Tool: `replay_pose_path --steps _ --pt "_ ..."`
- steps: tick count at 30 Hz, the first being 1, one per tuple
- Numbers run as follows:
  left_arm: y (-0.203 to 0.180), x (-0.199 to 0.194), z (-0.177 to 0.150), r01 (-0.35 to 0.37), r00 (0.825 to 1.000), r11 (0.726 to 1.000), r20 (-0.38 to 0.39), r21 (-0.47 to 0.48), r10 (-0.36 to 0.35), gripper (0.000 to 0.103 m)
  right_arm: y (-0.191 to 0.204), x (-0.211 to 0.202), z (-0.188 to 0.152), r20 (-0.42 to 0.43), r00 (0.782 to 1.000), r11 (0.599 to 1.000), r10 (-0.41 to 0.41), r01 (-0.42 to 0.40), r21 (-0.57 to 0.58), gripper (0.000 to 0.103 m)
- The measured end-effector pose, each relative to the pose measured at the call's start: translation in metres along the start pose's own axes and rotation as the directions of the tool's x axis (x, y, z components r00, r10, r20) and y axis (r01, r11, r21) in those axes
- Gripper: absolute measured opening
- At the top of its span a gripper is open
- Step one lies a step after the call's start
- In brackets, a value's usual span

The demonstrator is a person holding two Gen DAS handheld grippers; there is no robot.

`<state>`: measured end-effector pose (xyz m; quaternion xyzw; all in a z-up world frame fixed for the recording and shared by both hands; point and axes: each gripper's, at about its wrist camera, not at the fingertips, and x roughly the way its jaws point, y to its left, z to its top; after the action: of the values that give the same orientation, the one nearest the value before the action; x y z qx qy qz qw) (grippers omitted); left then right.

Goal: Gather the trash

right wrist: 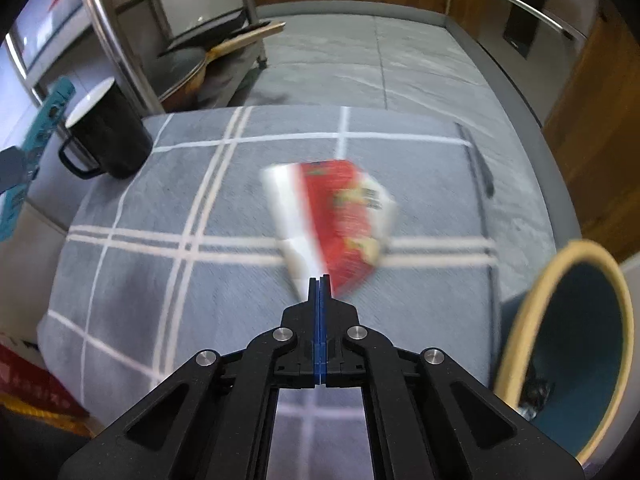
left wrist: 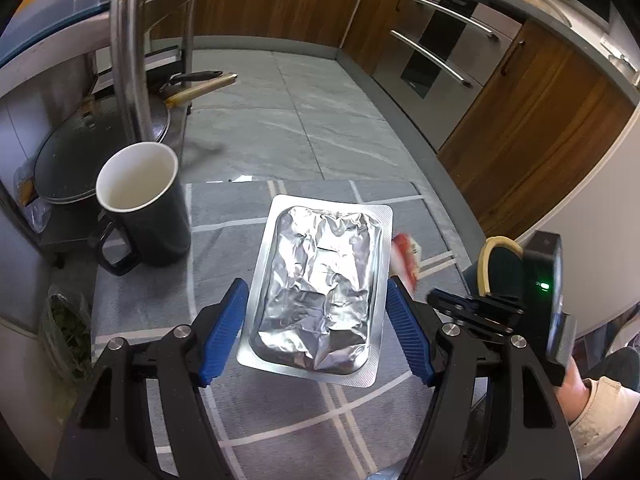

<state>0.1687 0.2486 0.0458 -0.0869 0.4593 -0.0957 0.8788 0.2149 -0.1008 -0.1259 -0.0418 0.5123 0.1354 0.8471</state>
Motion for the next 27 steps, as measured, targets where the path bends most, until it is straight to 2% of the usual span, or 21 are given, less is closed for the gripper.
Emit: replay_pose_path --steps 5,12,15,17,18,19,23,27 --pt "-0.016 -0.001 -0.001 0.006 1.000 1.000 0.005 0.026 -0.006 0.069 -0.035 -0.031 -0.019 0.051 0.995 0.993 0.085 -0.089 0.083 0.001" --pt "-0.032 -0.009 -0.007 0.003 1.000 1.000 0.017 0.029 -0.004 0.069 -0.070 -0.071 -0.032 0.123 0.975 0.963 0.184 -0.204 0.178 0.001" --pt "-0.040 -0.011 -0.010 0.003 1.000 0.999 0.012 0.037 -0.004 0.069 -0.072 -0.073 -0.030 0.109 0.978 0.964 0.178 -0.196 0.178 0.002" --pt "-0.044 -0.015 -0.011 0.002 1.000 0.999 0.016 0.047 -0.003 0.069 -0.069 -0.070 -0.028 0.104 0.980 0.969 0.168 -0.183 0.164 0.018" --pt "-0.045 -0.019 -0.012 0.000 1.000 0.999 0.020 0.048 -0.001 0.069 -0.066 -0.068 -0.028 0.104 0.981 0.972 0.161 -0.176 0.155 0.031" --pt "-0.044 -0.021 -0.013 -0.001 1.000 0.999 0.025 0.045 0.000 0.069 -0.063 -0.066 -0.027 0.107 0.983 0.976 0.152 -0.166 0.139 0.038" --pt "-0.034 -0.028 -0.014 -0.017 0.999 1.000 0.035 0.018 0.017 0.069 -0.034 -0.051 -0.020 0.099 0.993 0.997 0.071 -0.072 0.006 0.046" --pt "-0.018 -0.027 -0.016 -0.031 0.999 0.999 0.029 -0.019 0.032 0.069 0.007 -0.025 -0.014 0.108 0.993 0.986 -0.052 0.068 -0.150 0.051"
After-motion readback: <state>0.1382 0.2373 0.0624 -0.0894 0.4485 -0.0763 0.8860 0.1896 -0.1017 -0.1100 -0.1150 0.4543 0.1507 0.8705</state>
